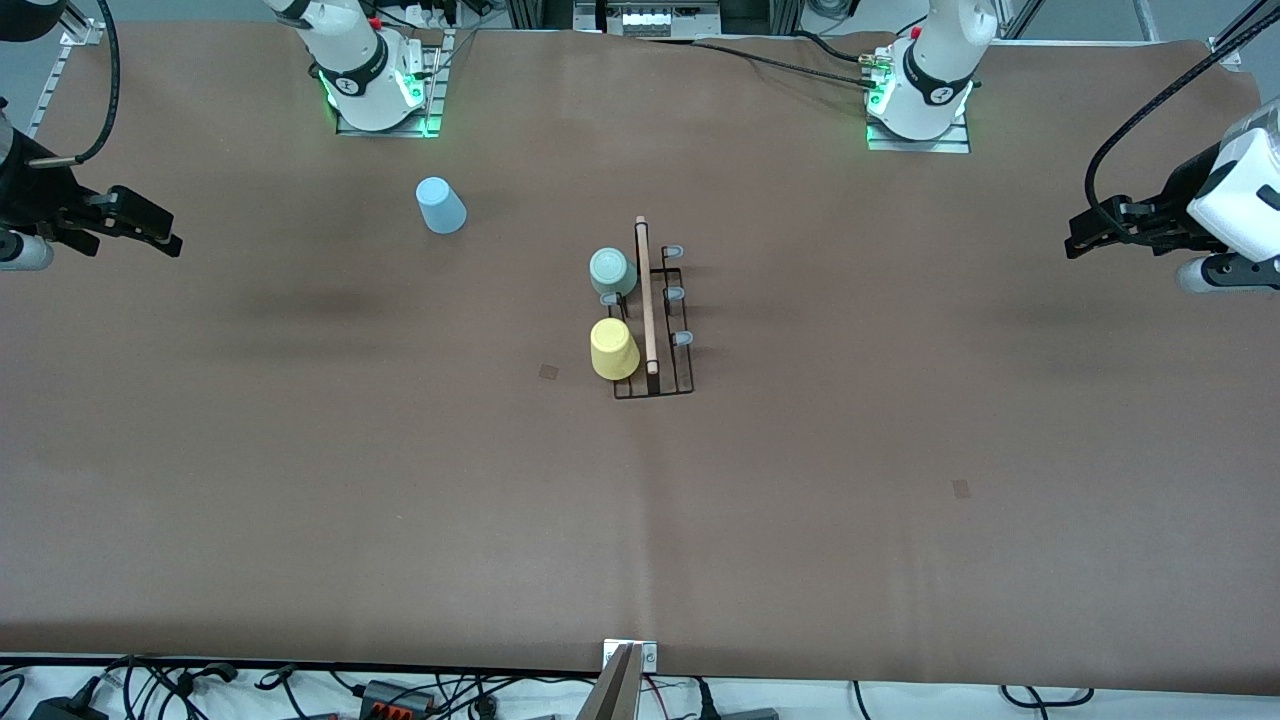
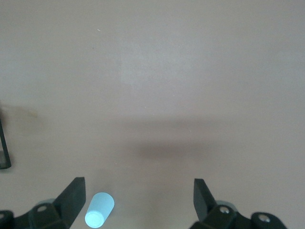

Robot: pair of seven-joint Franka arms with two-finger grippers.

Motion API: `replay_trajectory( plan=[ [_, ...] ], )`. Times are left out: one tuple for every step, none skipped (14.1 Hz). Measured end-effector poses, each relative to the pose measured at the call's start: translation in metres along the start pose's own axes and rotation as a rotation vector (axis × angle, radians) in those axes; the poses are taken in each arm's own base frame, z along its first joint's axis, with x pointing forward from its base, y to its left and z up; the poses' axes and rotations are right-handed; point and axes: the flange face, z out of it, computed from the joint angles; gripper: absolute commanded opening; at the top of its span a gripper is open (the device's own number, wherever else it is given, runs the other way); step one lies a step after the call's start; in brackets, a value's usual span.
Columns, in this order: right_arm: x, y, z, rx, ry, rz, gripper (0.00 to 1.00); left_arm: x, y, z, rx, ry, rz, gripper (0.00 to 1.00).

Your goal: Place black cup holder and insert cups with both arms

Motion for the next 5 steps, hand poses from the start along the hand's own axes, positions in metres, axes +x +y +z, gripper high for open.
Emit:
replay_trajectory(
  plan=[
    [0.0005, 0.0002, 0.0007, -0.002, 0.004, -0.001, 1.00, 0.0000, 0.0000, 0.0000, 0.000, 0.000, 0.000, 1.00],
    [0.0011, 0.0004, 0.0011, -0.004, 0.008, -0.003, 1.00, 0.0000, 0.0000, 0.0000, 0.000, 0.000, 0.000, 1.00],
    [0.0016, 0.0005, 0.0014, -0.005, 0.011, -0.004, 1.00, 0.0000, 0.0000, 0.0000, 0.000, 0.000, 0.000, 1.00],
    [0.0017, 0.0006, 0.0016, -0.005, 0.011, -0.004, 1.00, 0.0000, 0.0000, 0.0000, 0.000, 0.000, 0.000, 1.00],
    [0.0017, 0.0006, 0.0017, -0.006, 0.011, -0.004, 1.00, 0.0000, 0.0000, 0.0000, 0.000, 0.000, 0.000, 1.00]
  ],
)
